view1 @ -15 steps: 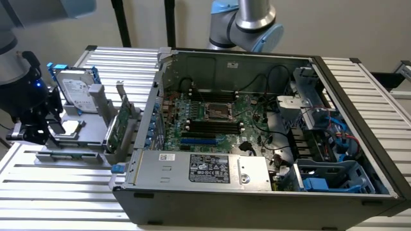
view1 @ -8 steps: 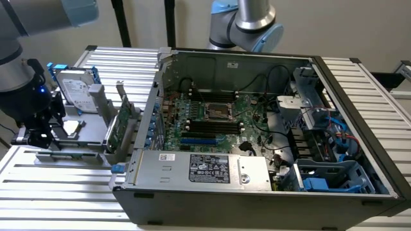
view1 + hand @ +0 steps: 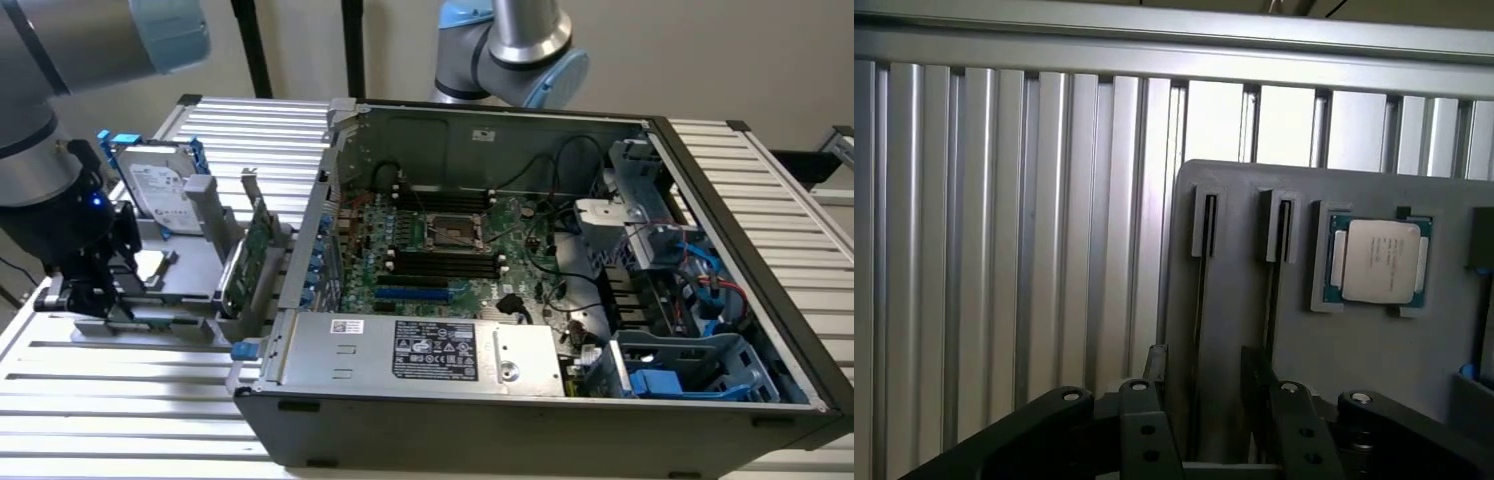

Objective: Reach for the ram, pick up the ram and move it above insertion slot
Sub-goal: 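Pick up the ram and move it above insertion slot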

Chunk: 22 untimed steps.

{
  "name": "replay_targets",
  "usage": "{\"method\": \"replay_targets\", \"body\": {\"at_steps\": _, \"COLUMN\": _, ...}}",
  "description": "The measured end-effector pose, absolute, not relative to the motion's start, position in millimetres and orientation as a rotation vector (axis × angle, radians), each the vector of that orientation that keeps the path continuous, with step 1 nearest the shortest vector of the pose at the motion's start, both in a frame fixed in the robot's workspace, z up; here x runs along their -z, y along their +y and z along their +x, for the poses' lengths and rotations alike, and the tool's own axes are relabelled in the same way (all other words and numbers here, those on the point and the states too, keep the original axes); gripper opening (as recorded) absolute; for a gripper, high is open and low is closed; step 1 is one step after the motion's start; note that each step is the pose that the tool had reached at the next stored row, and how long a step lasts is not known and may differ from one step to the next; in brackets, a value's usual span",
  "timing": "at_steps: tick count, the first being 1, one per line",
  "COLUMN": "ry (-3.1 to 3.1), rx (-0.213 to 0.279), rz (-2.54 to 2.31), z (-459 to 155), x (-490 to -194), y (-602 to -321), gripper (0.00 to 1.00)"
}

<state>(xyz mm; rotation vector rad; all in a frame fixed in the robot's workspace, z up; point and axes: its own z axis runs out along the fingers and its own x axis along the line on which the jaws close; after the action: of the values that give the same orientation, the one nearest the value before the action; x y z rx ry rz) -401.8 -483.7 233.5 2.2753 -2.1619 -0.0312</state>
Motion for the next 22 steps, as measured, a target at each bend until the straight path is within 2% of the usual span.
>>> {"method": "replay_targets", "body": {"at_steps": 22, "ry": -2.152, "rx": 0.031, "rz": 2.285, "z": -400.2, "x": -197.0, "y": -483.1, "gripper": 0.42}}
